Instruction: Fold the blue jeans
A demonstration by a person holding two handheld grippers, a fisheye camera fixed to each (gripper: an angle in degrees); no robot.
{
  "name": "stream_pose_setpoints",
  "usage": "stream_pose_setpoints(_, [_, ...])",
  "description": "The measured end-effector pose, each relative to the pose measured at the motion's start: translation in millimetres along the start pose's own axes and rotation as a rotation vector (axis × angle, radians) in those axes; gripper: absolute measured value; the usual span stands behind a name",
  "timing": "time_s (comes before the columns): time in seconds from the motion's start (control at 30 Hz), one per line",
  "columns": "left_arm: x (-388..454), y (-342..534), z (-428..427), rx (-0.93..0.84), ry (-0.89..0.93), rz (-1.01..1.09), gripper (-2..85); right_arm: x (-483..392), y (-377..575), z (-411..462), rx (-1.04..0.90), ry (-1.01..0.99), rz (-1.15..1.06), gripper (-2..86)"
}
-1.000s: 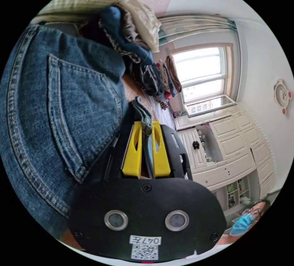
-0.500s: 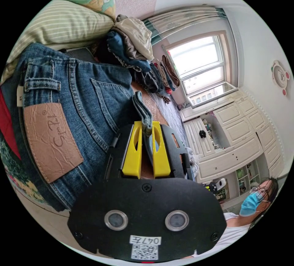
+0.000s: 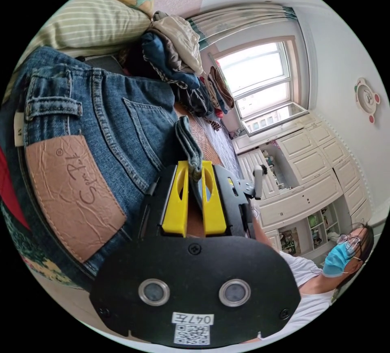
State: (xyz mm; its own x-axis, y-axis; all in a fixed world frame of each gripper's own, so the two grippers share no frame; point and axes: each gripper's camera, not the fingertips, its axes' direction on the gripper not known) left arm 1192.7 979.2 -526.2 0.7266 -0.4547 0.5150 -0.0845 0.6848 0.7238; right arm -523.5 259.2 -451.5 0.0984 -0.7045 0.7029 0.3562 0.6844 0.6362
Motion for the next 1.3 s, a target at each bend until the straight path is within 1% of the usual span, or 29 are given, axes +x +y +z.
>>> stream_pose_setpoints(0.07, [9.9,-6.5,1.5,0.003,0.020,0.000,5.0,-15.2,10.6,-14.3,-0.008,-0.033,-0.003,-1.1])
stream_pose_setpoints(0.17, [38.5,-14.7,5.2,0.011,0.042,0.025,5.0,-73.0,59.0,-55.9,0.090,-0.166,-0.101,-1.2])
stream_pose_setpoints(0.27, [83.0,-23.0,10.8,0.021,0.048,0.069,5.0,-134.5,105.9,-54.1,0.104,-0.233,-0.147,-1.2])
stream_pose_setpoints(0.3, [105.9,-26.2,13.9,0.027,0.056,0.094,5.0,-154.3,119.0,-43.5,0.109,-0.234,-0.138,-1.1])
stream_pose_setpoints(0.37, [148.0,-30.8,22.1,0.020,0.067,0.142,5.0,-175.7,139.1,-34.4,0.182,-0.147,-0.121,-0.9])
stream_pose_setpoints(0.43, [219.4,-33.1,38.7,0.008,0.057,0.232,4.9,-184.1,151.3,-28.6,0.205,-0.131,-0.112,-0.8])
stream_pose_setpoints(0.47, [240.5,-33.1,44.5,0.000,0.053,0.263,4.9,-183.0,157.5,-27.5,0.200,-0.147,-0.105,-0.8])
stream_pose_setpoints(0.53, [332.7,-25.2,75.7,-0.033,0.024,0.399,5.0,-168.6,172.2,-29.4,0.177,-0.222,-0.060,-0.8])
stream_pose_setpoints(0.57, [357.1,-20.7,86.3,-0.045,0.014,0.437,5.0,-151.0,192.7,-36.2,0.205,-0.268,-0.001,-0.9])
stream_pose_setpoints(0.63, [453.0,8.6,143.3,-0.129,-0.027,0.600,5.1,-116.4,242.4,-53.5,0.305,-0.284,0.132,-1.0])
stream_pose_setpoints(0.67, [475.3,19.2,160.7,-0.154,-0.039,0.643,5.1,-91.2,281.7,-63.5,0.350,-0.271,0.227,-1.1])
stream_pose_setpoints(0.7, [515.8,44.1,198.8,-0.209,-0.064,0.727,5.1,-66.4,325.7,-72.1,0.390,-0.247,0.324,-1.2])
stream_pose_setpoints(0.73, [549.5,73.6,242.0,-0.273,-0.100,0.805,5.1,-54.6,349.1,-75.6,0.409,-0.234,0.373,-1.2])
stream_pose_setpoints(0.77, [562.4,89.0,264.1,-0.307,-0.125,0.839,5.1,-33.0,396.1,-79.9,0.435,-0.210,0.465,-1.2])
stream_pose_setpoints(0.8, [580.2,121.3,309.1,-0.371,-0.185,0.896,5.1,-14.6,440.6,-79.7,0.437,-0.192,0.542,-1.2])
stream_pose_setpoints(0.83, [587.0,153.0,352.4,-0.422,-0.254,0.935,5.1,-6.9,461.8,-78.3,0.433,-0.183,0.576,-1.2])
stream_pose_setpoints(0.87, [587.0,167.5,372.8,-0.440,-0.288,0.947,5.2,5.3,501.9,-73.0,0.423,-0.170,0.636,-1.2])
stream_pose_setpoints(0.9, [582.0,192.2,409.2,-0.460,-0.351,0.950,5.2,13.9,537.8,-64.8,0.409,-0.175,0.686,-1.1])
stream_pose_setpoints(0.93, [573.2,209.2,438.2,-0.462,-0.393,0.923,5.3,16.9,553.8,-59.8,0.402,-0.188,0.706,-1.0])
stream_pose_setpoints(1.0, [562.6,222.5,465.9,-0.456,-0.397,0.860,6.0,18.8,606.8,-40.5,0.427,-0.258,0.763,-0.3])
stream_pose_setpoints(1.03, [561.0,226.9,474.3,-0.468,-0.349,0.824,7.3,17.1,616.9,-36.3,0.443,-0.271,0.777,0.4])
stream_pose_setpoints(1.07, [561.8,228.1,475.0,-0.466,-0.319,0.803,7.9,13.1,631.3,-27.5,0.471,-0.294,0.797,1.8])
stream_pose_setpoints(1.13, [570.9,234.4,464.7,-0.466,-0.179,0.788,10.4,8.0,637.3,-10.9,0.486,-0.341,0.803,5.3])
stream_pose_setpoints(1.23, [578.2,240.3,435.9,-0.497,-0.102,0.829,11.7,-0.8,620.6,24.3,0.473,-0.460,0.752,6.9])
stream_pose_setpoints(1.3, [573.8,227.5,406.3,-0.463,-0.095,0.807,11.6,-14.1,599.3,57.2,0.434,-0.552,0.713,7.4])
